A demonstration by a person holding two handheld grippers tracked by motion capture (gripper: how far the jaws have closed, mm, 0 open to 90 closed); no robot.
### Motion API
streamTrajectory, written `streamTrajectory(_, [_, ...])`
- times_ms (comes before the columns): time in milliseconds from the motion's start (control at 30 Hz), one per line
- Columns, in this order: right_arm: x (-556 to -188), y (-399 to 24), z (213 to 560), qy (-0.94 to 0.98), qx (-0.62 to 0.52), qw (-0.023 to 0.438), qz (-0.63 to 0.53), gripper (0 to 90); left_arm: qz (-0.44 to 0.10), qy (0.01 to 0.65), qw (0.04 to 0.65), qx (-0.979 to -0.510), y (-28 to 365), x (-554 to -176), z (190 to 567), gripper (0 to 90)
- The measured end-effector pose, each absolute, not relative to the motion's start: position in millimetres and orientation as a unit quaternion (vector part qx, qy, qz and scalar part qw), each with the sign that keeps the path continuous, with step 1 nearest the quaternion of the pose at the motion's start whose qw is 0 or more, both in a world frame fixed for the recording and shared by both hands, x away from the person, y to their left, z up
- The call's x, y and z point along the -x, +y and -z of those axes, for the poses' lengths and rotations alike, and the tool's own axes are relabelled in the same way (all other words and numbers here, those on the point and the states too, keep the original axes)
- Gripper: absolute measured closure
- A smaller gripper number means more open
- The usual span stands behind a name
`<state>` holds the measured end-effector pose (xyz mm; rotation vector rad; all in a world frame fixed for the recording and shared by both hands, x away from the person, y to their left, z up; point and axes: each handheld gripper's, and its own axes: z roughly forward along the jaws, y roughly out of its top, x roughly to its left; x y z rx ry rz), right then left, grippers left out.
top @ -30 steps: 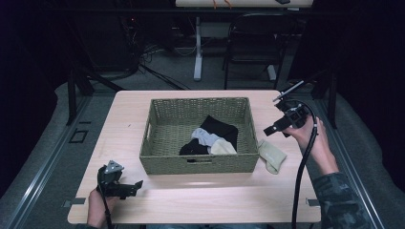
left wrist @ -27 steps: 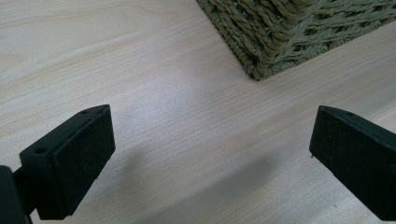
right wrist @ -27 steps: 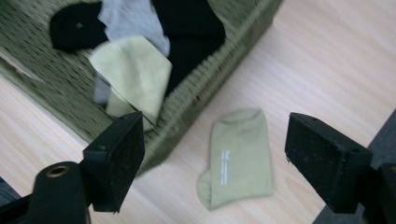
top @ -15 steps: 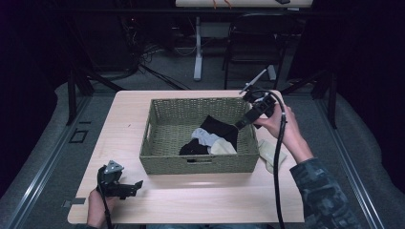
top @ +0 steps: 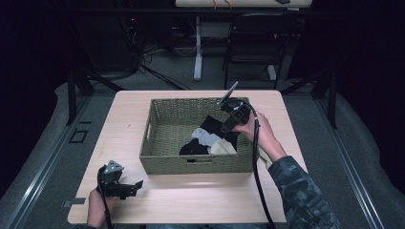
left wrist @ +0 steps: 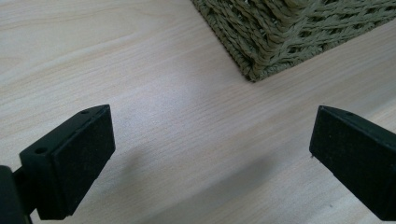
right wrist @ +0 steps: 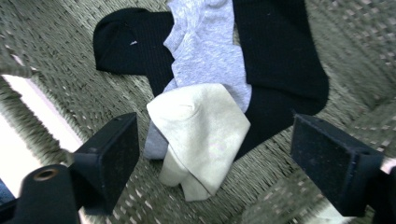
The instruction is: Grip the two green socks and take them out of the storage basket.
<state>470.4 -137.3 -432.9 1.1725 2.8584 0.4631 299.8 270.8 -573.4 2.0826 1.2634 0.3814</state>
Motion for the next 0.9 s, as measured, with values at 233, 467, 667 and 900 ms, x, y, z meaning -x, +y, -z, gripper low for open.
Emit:
streamTrajectory(233, [-473.6, -125.8, 459.5, 0.92, -0.372, -0.005, -0.121, 22.6, -0.146, 0.484, 0.332, -0.797, 271.2, -299.7, 573.4, 0.1])
streamTrajectory(467, [-477.3, -114.3, 480.7, 0.924, -0.369, -0.02, -0.096, 22.6, -0.146, 0.484, 0.332, -0.796, 270.9, -299.7, 573.4, 0.1])
streamTrajectory(667, [-479.9, -106.8, 496.7, 0.927, -0.367, -0.03, -0.071, 25.2, -0.146, 0.486, 0.333, -0.795, 271.4, -299.2, 573.3, 0.1])
streamTrajectory(900, [-481.6, -106.5, 509.6, 0.925, -0.376, -0.036, -0.04, 77.7, -0.146, 0.484, 0.331, -0.797, 270.0, -299.9, 573.2, 0.1])
